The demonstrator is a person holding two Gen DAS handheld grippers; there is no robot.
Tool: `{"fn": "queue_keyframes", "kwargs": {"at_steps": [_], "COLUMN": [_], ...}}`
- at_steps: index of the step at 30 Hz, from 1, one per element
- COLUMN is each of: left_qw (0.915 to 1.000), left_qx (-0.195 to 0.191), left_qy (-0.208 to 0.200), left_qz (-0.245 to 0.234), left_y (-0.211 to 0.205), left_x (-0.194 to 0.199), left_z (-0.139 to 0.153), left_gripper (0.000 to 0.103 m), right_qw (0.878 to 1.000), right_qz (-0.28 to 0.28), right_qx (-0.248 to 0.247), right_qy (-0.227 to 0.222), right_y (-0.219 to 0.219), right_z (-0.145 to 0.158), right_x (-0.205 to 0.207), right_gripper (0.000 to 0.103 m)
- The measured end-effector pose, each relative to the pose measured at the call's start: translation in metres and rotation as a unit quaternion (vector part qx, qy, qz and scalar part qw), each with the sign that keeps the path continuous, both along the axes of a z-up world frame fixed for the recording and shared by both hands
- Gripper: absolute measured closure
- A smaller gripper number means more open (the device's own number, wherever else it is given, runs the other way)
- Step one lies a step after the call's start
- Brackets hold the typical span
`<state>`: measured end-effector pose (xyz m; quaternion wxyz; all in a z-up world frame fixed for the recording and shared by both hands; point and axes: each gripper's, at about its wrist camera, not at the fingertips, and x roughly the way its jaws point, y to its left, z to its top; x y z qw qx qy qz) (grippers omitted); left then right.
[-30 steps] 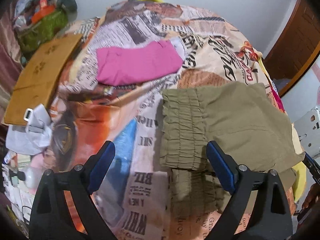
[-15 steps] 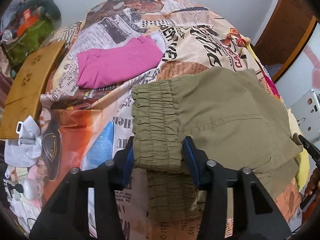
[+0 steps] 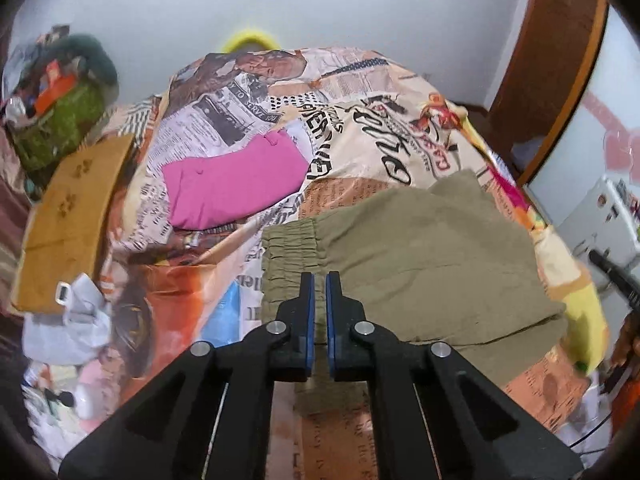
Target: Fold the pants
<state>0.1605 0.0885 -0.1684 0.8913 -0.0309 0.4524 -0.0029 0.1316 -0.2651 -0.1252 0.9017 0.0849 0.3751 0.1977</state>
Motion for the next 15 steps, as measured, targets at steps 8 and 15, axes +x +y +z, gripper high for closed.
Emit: {"fn": "queue_keyframes", "kwargs": {"at_steps": [8, 15], "left_qw": [0.9983, 0.9932], "left_qx": [0.013, -0.043], "left_qy": [0.027, 0.090], "left_qz": [0.050, 0.060], "left_y": [0.019, 0.030], "left_x": [0.013, 0.030], "left_z": [-0.034, -0.077], "left_gripper": [0.009, 0.009], "right_qw": [0.997, 0.989], "right_qz": [-0.022, 0.002], "right_qx": [0.023, 0.039], "right_qy": [0.070, 0.144], "right_y": [-0.008, 0.007], "right_z": [-0.024, -0.053], "right_x": [0.008, 0.013], "right_gripper": [0.071, 0.064]}}
